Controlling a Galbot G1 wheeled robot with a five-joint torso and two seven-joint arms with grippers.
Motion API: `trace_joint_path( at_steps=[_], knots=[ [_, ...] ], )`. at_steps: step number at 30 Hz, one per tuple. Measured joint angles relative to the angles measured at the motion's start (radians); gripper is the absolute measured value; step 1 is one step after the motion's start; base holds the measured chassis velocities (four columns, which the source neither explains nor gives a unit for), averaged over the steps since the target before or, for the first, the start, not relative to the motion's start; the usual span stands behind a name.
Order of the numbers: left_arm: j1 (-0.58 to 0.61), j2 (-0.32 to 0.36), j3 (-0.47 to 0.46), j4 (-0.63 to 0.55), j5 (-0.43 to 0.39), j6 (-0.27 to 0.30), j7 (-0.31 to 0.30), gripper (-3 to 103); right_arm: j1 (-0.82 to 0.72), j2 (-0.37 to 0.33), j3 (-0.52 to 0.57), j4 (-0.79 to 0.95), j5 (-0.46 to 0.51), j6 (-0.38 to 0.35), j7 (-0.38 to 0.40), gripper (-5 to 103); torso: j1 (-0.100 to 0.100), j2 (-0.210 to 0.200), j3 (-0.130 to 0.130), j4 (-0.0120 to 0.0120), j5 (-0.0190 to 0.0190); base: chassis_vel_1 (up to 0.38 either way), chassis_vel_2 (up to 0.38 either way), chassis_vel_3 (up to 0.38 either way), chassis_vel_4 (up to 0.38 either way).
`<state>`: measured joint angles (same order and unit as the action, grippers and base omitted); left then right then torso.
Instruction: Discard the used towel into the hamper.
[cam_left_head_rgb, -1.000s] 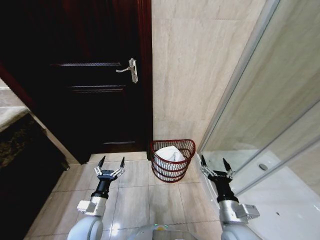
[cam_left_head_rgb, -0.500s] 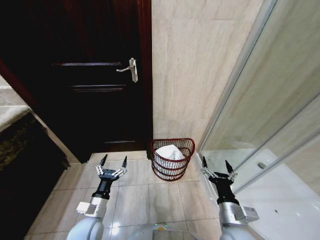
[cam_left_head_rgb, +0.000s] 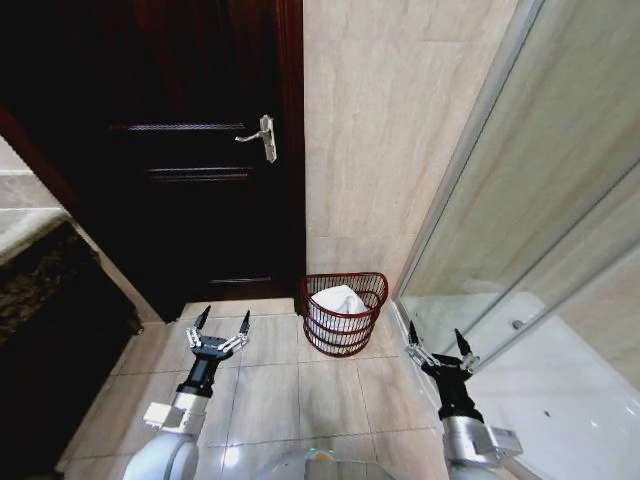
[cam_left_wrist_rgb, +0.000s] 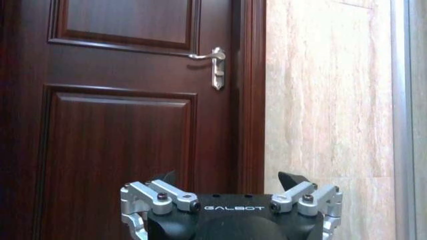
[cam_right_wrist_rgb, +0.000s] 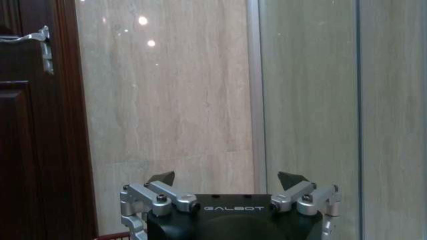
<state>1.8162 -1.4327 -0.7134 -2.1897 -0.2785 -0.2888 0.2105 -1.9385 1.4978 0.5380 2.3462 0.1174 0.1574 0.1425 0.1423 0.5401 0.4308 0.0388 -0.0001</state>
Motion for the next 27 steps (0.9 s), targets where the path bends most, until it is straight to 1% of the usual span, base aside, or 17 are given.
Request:
trace_joint_path(
  at_steps=[14, 20, 27],
  knots=[
    [-0.013, 0.007, 0.014, 0.031, 0.005, -0.002, 0.008, 100, -0.006, 0.002, -0.010, -0.017, -0.014, 0.011, 0.006, 100, 0.000, 0.000, 0.000, 0.0000, 0.0000, 0.051, -0.049, -0.059, 0.064],
    [-0.018, 0.005, 0.027, 0.038, 0.005, -0.014, 0.014, 100, -0.008, -0.001, -0.007, -0.017, -0.014, 0.012, 0.009, 100, 0.000, 0.000, 0.000, 0.0001, 0.0000, 0.059, -0.060, -0.056, 0.052],
    [-0.018, 0.005, 0.038, 0.038, 0.011, -0.011, 0.016, 100, -0.006, -0.001, -0.011, -0.020, -0.012, 0.020, 0.014, 100, -0.005, -0.009, -0.004, 0.0000, 0.0000, 0.004, -0.006, -0.009, 0.005]
  ],
)
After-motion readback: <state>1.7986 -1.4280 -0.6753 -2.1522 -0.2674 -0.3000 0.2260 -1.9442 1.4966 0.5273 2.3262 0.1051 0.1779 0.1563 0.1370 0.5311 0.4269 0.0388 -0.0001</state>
